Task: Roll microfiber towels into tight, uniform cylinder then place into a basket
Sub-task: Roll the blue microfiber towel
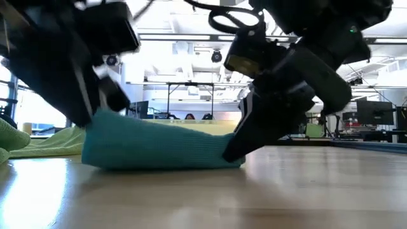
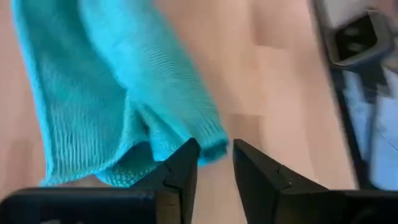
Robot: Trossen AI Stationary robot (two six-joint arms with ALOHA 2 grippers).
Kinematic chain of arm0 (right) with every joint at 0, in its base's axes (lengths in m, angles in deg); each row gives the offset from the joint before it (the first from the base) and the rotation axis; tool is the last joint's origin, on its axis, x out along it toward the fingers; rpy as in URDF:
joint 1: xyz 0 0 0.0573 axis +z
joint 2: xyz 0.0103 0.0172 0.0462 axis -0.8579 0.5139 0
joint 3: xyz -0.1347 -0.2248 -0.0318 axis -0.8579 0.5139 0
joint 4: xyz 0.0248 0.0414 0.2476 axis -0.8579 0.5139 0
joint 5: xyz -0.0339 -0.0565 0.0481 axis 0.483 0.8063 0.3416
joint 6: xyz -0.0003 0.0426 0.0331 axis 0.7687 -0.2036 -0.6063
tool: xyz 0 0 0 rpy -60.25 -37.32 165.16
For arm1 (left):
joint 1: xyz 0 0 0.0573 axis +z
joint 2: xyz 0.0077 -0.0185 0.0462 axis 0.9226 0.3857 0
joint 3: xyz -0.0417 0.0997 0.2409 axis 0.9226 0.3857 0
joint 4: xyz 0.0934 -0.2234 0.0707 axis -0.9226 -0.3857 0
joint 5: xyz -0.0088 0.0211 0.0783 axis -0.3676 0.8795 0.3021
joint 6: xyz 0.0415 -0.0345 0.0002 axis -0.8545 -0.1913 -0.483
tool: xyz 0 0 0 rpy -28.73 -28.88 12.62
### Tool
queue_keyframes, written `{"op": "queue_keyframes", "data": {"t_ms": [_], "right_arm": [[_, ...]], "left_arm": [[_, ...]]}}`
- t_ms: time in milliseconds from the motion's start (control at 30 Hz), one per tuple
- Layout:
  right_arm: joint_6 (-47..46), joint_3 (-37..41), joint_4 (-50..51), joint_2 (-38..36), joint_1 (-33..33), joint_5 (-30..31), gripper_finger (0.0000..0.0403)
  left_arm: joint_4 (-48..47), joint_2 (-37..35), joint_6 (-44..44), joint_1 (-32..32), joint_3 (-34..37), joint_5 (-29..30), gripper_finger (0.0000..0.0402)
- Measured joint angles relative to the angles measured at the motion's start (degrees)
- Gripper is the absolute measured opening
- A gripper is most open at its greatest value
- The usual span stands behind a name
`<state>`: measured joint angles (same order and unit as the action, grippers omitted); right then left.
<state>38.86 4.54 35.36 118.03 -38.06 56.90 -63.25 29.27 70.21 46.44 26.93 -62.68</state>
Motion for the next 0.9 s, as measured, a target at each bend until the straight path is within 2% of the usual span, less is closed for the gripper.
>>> {"op": "queue_keyframes", "data": {"t_ms": [100,200,367,533,667,900], "right_arm": [[-3.27,0.06,-0.89,0.00,-1.84,-6.43,0.0013],[-7.66,0.10,-2.04,0.08,-3.81,-12.06,0.0005],[-15.18,0.15,-2.46,0.17,-6.58,-17.29,0.0007],[-17.08,0.19,-2.54,0.22,-8.02,-19.74,0.0008],[-17.30,0.19,-2.61,0.24,-8.29,-20.22,0.0008],[-17.35,0.19,-2.61,0.24,-8.26,-20.09,0.0009]], "left_arm": [[-2.87,-2.71,-2.69,-1.59,0.16,0.98,0.0103],[-2.36,-5.19,-5.01,-3.40,0.02,4.44,0.0110],[1.41,-6.27,-9.18,-6.34,-0.01,15.77,0.0116],[1.97,-3.97,-10.71,-7.13,-0.01,25.31,0.0127],[3.00,-0.89,-10.43,-6.90,-0.02,26.74,0.0142],[3.23,4.77,-7.79,-7.34,-0.12,24.95,0.0158]]}}
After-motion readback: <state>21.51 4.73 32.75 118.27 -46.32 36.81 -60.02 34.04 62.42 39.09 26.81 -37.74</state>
